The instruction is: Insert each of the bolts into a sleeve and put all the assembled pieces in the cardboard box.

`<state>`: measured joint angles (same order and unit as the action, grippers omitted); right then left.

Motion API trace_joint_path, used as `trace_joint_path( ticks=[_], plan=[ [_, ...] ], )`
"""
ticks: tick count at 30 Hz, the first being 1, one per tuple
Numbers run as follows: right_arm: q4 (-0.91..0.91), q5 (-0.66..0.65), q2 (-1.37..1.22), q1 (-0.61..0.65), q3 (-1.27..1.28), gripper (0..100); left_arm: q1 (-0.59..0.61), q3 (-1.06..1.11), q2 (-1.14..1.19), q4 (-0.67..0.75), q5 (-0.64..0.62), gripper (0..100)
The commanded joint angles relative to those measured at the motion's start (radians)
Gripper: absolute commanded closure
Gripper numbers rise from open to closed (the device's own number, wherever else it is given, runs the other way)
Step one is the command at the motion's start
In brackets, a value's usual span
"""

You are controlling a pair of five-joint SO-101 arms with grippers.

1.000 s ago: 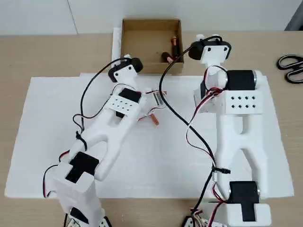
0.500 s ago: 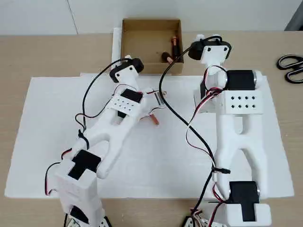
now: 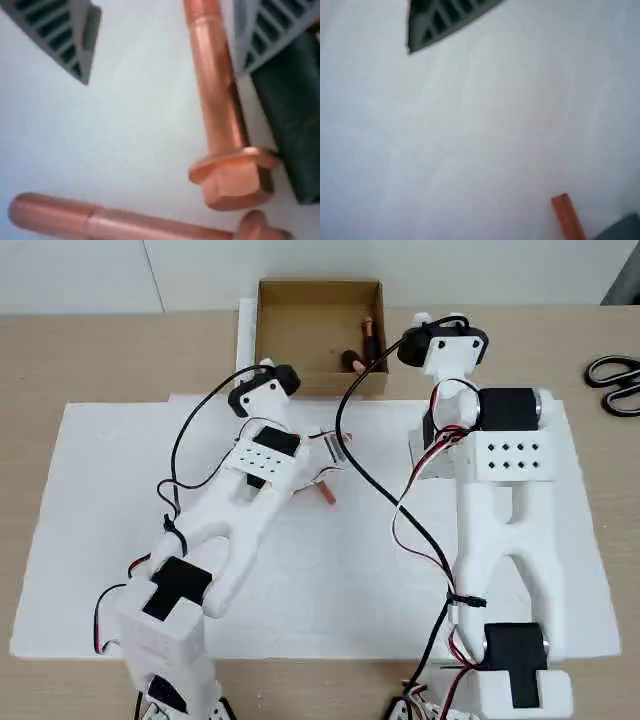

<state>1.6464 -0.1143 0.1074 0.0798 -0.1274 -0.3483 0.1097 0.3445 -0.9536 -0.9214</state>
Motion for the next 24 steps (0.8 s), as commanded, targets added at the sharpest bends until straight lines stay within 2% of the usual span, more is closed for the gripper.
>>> trace_joint_path(
  ticks=[1,10,16,24],
  plan=[
    [0.008,-0.006,0.047,0.001,-0.041,71.2,0.018,-0.031,-0.005,-0.012,-0.009,82],
    [0.008,-0.006,0.047,0.004,-0.041,71.2,0.018,-0.036,0.038,0.009,-0.009,82],
    [0.008,-0.006,0.047,0.001,-0.041,71.2,0.032,-0.114,0.106,-0.015,-0.014,93],
    [0.008,-0.006,0.047,0.001,-0.043,71.2,0.031,-0.189,0.164,-0.068,-0.014,94]
  ],
)
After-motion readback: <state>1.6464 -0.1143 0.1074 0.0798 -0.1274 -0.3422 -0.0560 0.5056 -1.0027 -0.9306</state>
